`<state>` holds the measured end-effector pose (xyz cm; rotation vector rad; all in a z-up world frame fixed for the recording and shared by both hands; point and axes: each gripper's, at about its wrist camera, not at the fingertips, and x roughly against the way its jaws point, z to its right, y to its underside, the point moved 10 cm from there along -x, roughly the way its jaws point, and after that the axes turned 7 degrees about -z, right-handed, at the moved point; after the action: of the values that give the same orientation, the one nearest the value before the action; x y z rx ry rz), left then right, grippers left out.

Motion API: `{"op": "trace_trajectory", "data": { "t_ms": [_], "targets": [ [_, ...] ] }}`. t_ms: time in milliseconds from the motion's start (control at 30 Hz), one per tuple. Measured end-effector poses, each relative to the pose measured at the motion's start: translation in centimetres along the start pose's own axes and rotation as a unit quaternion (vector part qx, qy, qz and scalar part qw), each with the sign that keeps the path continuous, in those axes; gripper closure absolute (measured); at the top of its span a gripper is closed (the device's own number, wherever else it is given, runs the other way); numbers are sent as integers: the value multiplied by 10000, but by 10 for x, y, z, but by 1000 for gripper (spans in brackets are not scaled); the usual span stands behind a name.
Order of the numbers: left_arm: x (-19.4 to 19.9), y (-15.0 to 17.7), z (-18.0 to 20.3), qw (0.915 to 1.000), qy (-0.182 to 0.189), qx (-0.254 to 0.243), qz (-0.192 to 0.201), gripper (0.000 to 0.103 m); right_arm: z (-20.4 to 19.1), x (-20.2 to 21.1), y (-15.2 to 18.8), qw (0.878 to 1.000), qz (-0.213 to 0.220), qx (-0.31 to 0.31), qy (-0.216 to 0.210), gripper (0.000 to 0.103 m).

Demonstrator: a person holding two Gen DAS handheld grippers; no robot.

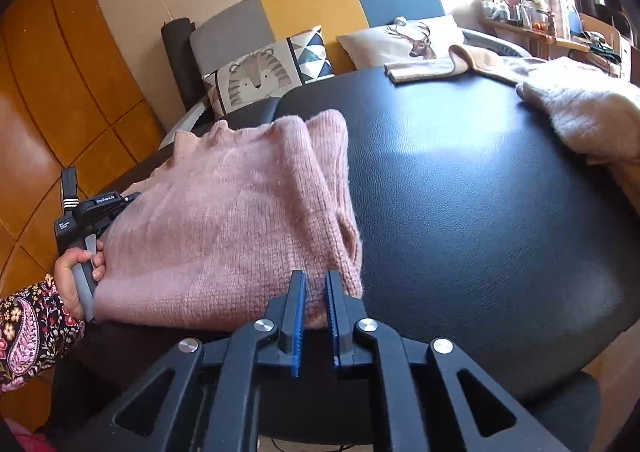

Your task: Fold clothes

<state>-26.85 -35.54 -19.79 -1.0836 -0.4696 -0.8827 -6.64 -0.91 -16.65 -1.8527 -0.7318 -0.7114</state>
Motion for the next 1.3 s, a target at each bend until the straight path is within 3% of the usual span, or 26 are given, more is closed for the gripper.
{"op": "trace_trajectory", "data": {
  "t_ms": [33, 133, 300, 433, 500, 633, 700, 800, 867, 933, 1067, 1167, 1300],
  "targets": [
    [0, 0, 0, 10000, 2, 0, -1, 88, 2, 2, -2, 9998, -5, -75, -160, 83],
    [-1, 0, 0, 10000, 3, 2, -1, 89, 14, 11, -11, 9961, -57, -411, -778, 80],
    [-2, -1, 1, 10000, -74, -39, -25, 88, 18, 1, -11, 9948, -442, -148, -907, 80],
    [-3, -3, 13, 9969, -583, -475, -244, 87, 13, -3, -11, 9921, -534, 90, -1133, 80],
    [2, -2, 30, 9894, -941, -1048, -357, 86, 11, -5, -11, 9903, -581, 209, -1246, 80],
    [28, 16, 103, 9851, -211, -1694, -208, 82, 28, -3, -23, 9855, -507, -173, -1608, 80],
    [31, 38, 145, 9795, 201, -1966, -380, 78, 37, -5, -28, 9834, -503, -341, -1710, 80],
    [26, 76, 209, 9633, 679, -2493, -726, 78, 46, -11, -34, 9821, -594, -413, -1739, 91],
    [18, 99, 252, 9493, 930, -2854, -939, 78, 44, -16, -35, 9795, -752, -327, -1839, 92],
    [8, 119, 289, 9357, 1027, -3203, -1060, 78, 41, -21, -34, 9756, -923, -234, -1978, 93],
    [-22, 139, 318, 9152, 839, -3726, -1287, 78, 46, -36, -30, 9685, -1348, -150, -2091, 98],
    [-30, 141, 319, 9158, 1081, -3679, -1192, 78, 45, -42, -29, 9607, -1580, -67, -2284, 99],
    [-33, 137, 308, 9257, 1707, -3089, -1360, 77, 37, -49, -25, 9430, -1929, 35, -2713, 99]
  ]
}}
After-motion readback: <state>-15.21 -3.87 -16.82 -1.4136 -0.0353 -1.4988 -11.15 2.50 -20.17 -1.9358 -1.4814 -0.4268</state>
